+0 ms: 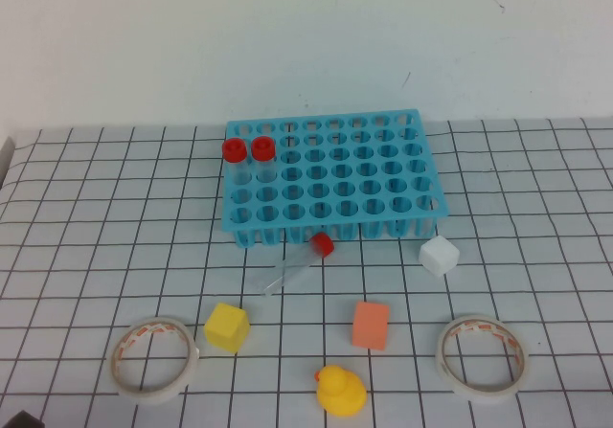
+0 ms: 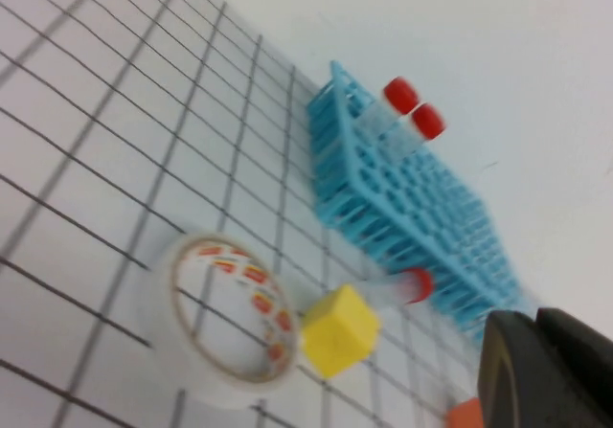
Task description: Place the test tubes
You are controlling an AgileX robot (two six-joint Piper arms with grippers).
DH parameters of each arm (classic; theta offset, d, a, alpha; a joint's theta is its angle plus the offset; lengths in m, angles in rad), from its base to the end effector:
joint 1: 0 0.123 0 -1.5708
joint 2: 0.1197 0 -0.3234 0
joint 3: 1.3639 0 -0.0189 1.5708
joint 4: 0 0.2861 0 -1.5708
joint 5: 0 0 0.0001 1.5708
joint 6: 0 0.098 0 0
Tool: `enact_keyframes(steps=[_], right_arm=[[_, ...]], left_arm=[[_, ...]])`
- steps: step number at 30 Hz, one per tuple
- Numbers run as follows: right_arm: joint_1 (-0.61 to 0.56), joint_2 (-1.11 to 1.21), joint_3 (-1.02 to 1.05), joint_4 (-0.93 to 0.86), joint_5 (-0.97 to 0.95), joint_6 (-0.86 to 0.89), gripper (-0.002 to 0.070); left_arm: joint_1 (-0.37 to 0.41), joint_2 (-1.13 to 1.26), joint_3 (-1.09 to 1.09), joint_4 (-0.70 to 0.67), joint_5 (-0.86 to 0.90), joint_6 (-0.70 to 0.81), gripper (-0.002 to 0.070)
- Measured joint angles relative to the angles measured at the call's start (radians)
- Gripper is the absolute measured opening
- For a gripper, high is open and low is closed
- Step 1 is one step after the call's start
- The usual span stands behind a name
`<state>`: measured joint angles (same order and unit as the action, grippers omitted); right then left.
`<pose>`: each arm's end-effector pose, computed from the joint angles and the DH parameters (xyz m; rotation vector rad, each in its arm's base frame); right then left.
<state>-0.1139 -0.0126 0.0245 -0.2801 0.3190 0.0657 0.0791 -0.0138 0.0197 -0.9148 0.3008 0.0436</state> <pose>0.0560 -0.0150 0.1754 -0.0166 1.8121 -0.3024 0.0584 -0.0185 0.1891 -0.6064 1.6242 -0.7724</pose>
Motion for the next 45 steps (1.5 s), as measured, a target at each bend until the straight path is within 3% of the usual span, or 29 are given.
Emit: enact_keyframes(steps=[8,12,14,18,20,27,32,36,45], right_arm=[[0.000,0.000,0.000,0.002,0.000,0.000,-0.0001],[0.000,0.000,0.000,0.140,-0.004,0.060,-0.0001],[0.000,0.000,0.000,0.381,-0.008,0.192,-0.0001],[0.000,0.000,0.002,0.761,-0.003,0.339,-0.0001],[0.000,0.000,0.002,0.860,-0.006,0.360,-0.0001],[0.000,0.000,0.002,0.895,-0.057,0.285,-0.0001],[0.000,0.000,0.002,0.942,-0.059,0.240,-0.0001],[0.000,0.000,0.002,0.951,-0.029,0.176,-0.0001],[0.000,0.000,0.002,0.953,0.089,0.116,-0.0001]], left_arm=[[0.000,0.000,0.000,-0.246,-0.014,0.011,-0.0002],[0.000,0.000,0.000,-0.392,0.005,0.223,-0.0001],[0.000,0.012,-0.035,-0.426,0.071,0.391,-0.0001],[0.000,0.168,-0.193,-0.256,0.237,0.453,-0.0001],[0.000,0.289,-0.284,-0.127,0.318,0.496,-0.0001],[0.000,0.702,-0.613,0.119,0.473,0.768,-0.0001],[-0.022,0.906,-0.806,0.238,0.490,0.811,-0.0001],[-0.118,1.052,-0.953,0.340,0.501,0.792,-0.0001],[-0.425,1.416,-1.238,0.671,0.635,0.649,-0.0001]])
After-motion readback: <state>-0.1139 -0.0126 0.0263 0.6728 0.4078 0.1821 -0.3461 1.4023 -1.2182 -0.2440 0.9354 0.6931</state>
